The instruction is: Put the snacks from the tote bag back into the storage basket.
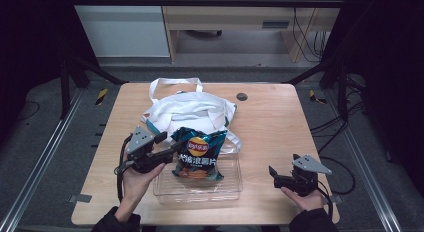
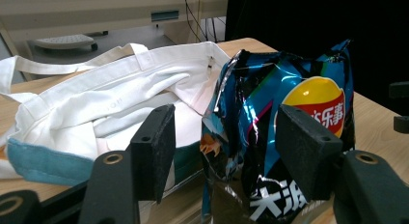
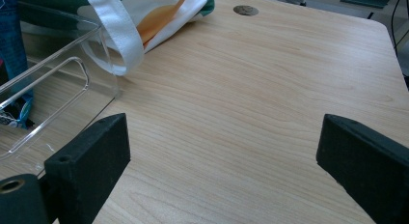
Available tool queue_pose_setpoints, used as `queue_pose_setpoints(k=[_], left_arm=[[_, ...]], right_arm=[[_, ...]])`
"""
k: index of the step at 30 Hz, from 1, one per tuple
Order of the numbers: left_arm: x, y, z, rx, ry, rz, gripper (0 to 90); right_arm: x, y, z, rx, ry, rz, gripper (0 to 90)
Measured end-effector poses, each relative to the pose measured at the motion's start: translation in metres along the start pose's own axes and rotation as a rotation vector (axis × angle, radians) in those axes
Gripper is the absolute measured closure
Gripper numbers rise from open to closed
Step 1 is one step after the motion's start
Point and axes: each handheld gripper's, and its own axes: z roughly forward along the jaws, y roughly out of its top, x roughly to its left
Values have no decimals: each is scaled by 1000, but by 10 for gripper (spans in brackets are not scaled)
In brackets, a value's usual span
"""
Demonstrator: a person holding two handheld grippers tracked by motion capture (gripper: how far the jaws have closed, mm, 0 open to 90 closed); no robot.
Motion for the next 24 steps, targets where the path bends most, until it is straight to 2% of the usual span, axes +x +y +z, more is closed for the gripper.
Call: queue_pose_setpoints(k=[7,10,15,18,24], left_arm=[[6,-8,-12,0,-10,25,351],[10,-14,-18,-7,-2,23,337],[23,-26,-30,-6,41,13,331],[32,-38,-35,14,71,16,324],[48,-62,-35,52,123,-1,320]], right_arm=[[-1,0,-1,-3,-2,3,50],[-1,0,-2,-5,-3,9,50],[-2,0,-3,-7,-11,6,50],[-3,0,-3,-9,-12,8,50],[-4,0,-3,-7,-16,5,50]])
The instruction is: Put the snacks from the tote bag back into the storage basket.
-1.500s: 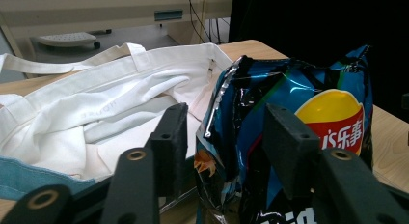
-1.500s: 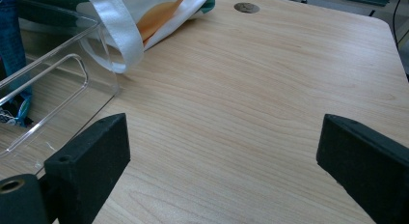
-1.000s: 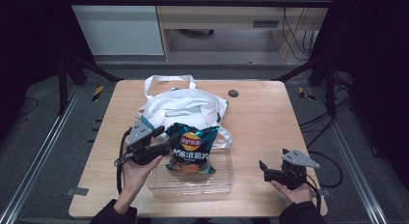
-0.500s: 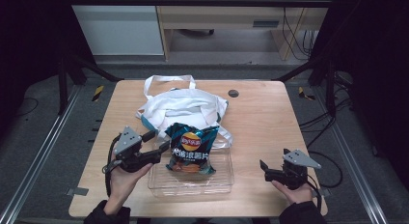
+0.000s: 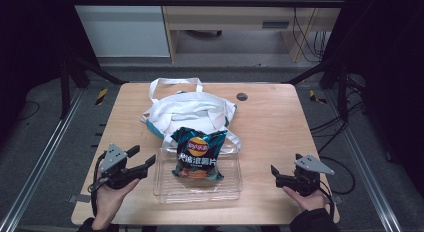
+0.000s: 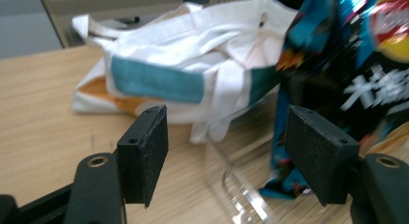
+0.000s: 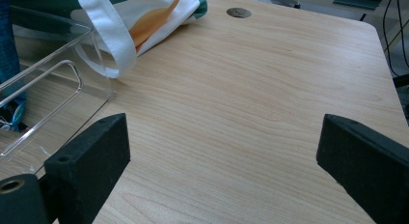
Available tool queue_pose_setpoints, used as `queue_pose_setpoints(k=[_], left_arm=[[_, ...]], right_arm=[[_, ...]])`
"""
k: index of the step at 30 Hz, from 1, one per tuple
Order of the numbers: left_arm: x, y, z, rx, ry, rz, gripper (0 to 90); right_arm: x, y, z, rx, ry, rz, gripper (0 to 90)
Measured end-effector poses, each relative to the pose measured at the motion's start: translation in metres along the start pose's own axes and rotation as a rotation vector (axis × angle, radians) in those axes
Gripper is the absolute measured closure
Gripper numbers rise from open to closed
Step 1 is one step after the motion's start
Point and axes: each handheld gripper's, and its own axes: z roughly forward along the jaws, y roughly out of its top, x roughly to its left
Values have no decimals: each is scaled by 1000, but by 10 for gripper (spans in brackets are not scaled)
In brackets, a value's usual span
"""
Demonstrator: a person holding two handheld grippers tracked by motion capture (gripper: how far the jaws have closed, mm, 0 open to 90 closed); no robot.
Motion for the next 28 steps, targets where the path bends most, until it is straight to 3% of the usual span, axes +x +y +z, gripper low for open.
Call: queue_pose_setpoints(k=[7,17,23,28], left_arm=[[16,-18,13,43,62,1,308],[35,-30,20,90,129,-11,300],[39,-34,27,143,133,-2,281],[42,-38,33,200,131,7,261]], right_arm=[[-2,-1,0,4,-8,-1,49],[-4,-2,2,22,-21,0,50],[-7,-3,4,35,-42,-14,50],[-10,-5,6,77,-63,-7,58]])
